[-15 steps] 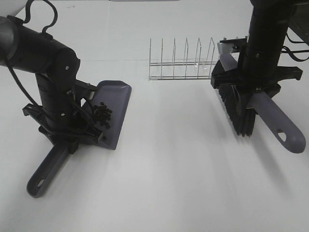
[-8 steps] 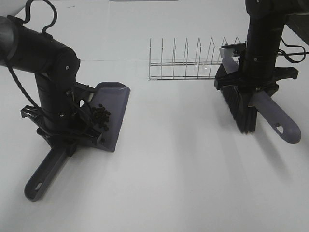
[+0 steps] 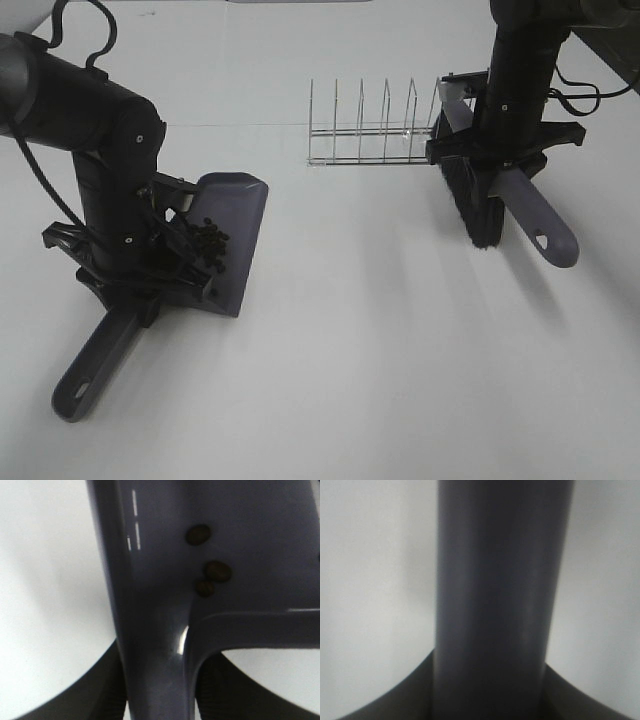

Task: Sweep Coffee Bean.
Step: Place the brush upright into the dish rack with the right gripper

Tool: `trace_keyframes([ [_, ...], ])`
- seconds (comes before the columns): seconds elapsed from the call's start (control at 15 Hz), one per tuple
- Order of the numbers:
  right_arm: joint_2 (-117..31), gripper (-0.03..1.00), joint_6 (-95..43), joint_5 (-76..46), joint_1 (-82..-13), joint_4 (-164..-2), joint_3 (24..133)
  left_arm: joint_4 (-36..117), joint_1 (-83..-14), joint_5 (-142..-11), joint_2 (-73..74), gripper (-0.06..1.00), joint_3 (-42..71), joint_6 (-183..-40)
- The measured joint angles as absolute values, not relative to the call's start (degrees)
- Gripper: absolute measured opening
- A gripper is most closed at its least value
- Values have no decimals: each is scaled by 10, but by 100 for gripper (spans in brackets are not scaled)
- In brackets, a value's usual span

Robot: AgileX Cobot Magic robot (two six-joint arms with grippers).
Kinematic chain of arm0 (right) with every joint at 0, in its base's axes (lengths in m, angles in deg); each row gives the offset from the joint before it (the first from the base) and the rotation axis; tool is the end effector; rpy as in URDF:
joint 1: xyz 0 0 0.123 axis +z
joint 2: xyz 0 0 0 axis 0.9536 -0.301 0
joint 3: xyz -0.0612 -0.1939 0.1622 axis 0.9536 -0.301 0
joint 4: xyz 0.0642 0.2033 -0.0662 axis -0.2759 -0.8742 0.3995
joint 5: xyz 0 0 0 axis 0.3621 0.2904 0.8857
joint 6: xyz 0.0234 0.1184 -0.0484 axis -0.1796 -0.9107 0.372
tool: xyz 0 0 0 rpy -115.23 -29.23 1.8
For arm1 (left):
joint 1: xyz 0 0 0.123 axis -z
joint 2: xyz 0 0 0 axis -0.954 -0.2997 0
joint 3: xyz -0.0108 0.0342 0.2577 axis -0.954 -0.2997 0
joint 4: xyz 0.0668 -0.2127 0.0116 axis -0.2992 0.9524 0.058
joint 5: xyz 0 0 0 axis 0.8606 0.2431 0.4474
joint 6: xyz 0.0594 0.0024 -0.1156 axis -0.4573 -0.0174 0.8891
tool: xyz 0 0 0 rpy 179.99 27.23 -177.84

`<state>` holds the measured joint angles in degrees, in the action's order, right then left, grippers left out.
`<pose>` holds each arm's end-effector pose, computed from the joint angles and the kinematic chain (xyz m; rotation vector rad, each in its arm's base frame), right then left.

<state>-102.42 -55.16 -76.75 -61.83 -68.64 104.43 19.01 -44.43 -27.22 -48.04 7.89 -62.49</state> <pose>0.4082 0.0628 0.0988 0.1868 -3.1090 0.1704 0.2989 -0.1443 0.0586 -0.4724 -3.0326 -0.2080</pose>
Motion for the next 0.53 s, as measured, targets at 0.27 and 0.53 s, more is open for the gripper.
trace_keyframes([
  [0.27,-1063,26,-543,-766,-643,-724,1129,192,-444,-271,-480,33,79,-625],
  [0.53,-1106,26,-542,-766,-644,-751,1200,194,-444,-269,-480,33,79,-625],
])
